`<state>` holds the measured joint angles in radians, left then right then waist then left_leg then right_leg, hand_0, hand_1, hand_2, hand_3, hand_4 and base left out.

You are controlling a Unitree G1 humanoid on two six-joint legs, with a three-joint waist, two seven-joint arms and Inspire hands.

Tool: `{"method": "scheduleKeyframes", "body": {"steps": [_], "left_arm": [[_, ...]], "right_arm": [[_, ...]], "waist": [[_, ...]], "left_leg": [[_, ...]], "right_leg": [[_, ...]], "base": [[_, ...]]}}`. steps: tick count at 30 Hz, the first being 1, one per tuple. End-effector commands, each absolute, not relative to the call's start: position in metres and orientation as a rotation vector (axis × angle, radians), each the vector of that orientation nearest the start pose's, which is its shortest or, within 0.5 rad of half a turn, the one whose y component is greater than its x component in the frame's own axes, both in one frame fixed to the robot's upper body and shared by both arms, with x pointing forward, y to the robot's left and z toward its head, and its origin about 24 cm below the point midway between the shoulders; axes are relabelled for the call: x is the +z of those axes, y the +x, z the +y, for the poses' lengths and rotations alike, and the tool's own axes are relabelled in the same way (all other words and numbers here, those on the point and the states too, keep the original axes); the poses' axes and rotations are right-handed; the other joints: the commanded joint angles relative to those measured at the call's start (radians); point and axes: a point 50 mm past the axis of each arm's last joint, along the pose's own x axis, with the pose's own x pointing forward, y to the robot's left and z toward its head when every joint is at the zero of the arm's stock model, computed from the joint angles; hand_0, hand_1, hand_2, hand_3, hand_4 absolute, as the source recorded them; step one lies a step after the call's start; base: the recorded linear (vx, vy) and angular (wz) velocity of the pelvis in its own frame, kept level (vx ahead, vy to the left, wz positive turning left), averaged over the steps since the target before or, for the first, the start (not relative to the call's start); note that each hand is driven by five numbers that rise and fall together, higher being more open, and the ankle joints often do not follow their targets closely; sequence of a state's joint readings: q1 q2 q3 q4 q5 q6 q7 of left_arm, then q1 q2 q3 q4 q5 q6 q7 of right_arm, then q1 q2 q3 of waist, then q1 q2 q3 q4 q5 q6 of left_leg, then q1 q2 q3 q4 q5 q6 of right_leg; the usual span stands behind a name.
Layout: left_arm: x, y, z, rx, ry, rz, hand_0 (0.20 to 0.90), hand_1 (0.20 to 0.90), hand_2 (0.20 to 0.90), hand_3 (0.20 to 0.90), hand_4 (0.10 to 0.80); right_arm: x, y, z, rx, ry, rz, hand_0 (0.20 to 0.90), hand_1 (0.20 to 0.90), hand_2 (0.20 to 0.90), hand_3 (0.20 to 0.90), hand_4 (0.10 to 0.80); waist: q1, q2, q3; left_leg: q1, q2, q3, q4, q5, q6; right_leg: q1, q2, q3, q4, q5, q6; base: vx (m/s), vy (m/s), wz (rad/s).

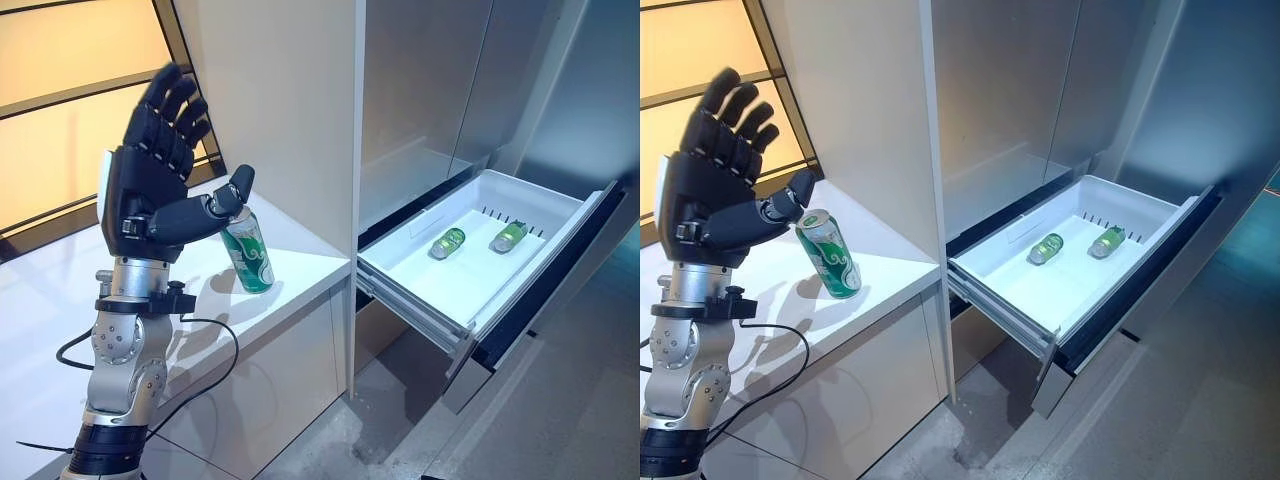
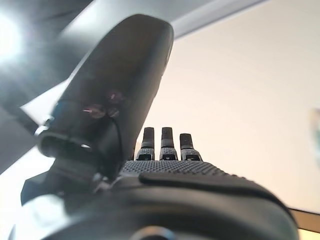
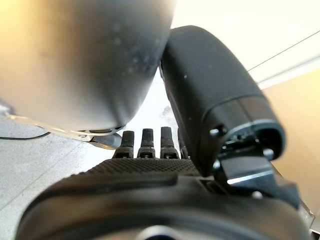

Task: Put drinks into fridge and close the fridge

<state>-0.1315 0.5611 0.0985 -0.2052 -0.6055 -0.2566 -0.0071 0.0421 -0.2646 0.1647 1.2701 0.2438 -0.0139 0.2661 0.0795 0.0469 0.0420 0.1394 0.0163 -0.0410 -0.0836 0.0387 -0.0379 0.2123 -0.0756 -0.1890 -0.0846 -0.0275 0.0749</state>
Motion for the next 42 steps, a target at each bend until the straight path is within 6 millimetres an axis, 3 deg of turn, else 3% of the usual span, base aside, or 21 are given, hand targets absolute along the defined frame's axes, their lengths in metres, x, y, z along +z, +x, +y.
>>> {"method": "scheduleKeyframes", "body": {"steps": [1, 6, 13, 27, 42], "left_arm": [[0.224, 0.258, 0.254, -0.021, 0.046, -0.748, 0.900, 0.900, 0.900, 0.900, 0.800], [0.208, 0.269, 0.256, -0.104, 0.073, -0.589, 0.900, 0.900, 0.900, 0.900, 0.800], [0.200, 0.278, 0.269, -0.110, 0.071, -0.482, 0.900, 0.900, 0.900, 0.900, 0.800], [0.192, 0.284, 0.285, -0.038, 0.103, -0.409, 0.900, 0.900, 0.900, 0.900, 0.800], [0.198, 0.295, 0.282, 0.008, 0.020, -0.436, 0.900, 0.900, 0.900, 0.900, 0.800]], "right_arm": [[-0.165, 0.076, -0.223, 0.076, 0.043, 1.270, 0.900, 0.900, 0.900, 0.900, 0.800], [-0.164, 0.073, -0.228, 0.065, 0.042, 1.278, 0.900, 0.900, 0.900, 0.900, 0.800], [-0.162, 0.076, -0.233, 0.057, 0.044, 1.280, 0.900, 0.900, 0.900, 0.900, 0.800], [-0.161, 0.079, -0.232, 0.059, 0.044, 1.280, 0.900, 0.900, 0.900, 0.900, 0.800], [-0.161, 0.079, -0.232, 0.056, 0.041, 1.286, 0.900, 0.900, 0.900, 0.900, 0.800]], "waist": [[-0.006, -0.011, 0.019], [-0.017, -0.010, 0.022], [-0.029, -0.006, 0.021], [-0.044, -0.006, 0.022], [-0.066, -0.003, 0.015]], "left_leg": [[0.021, -0.076, -0.011, 0.018, -0.114, 0.052], [0.024, -0.074, 0.000, 0.024, -0.117, 0.053], [0.025, -0.073, 0.014, 0.028, -0.119, 0.052], [0.028, -0.073, 0.026, 0.028, -0.119, 0.054], [0.032, -0.074, 0.043, 0.022, -0.119, 0.054]], "right_leg": [[-0.068, 0.080, 0.048, 0.110, -0.102, -0.036], [-0.068, 0.080, 0.056, 0.115, -0.102, -0.031], [-0.069, 0.080, 0.066, 0.114, -0.099, -0.024], [-0.071, 0.082, 0.078, 0.115, -0.096, -0.019], [-0.075, 0.085, 0.096, 0.109, -0.092, -0.015]], "base": [[0.000, 0.000, 0.00], [0.000, 0.000, 0.00], [0.000, 0.000, 0.00], [0.000, 0.000, 0.00], [0.001, 0.004, -0.04]]}}
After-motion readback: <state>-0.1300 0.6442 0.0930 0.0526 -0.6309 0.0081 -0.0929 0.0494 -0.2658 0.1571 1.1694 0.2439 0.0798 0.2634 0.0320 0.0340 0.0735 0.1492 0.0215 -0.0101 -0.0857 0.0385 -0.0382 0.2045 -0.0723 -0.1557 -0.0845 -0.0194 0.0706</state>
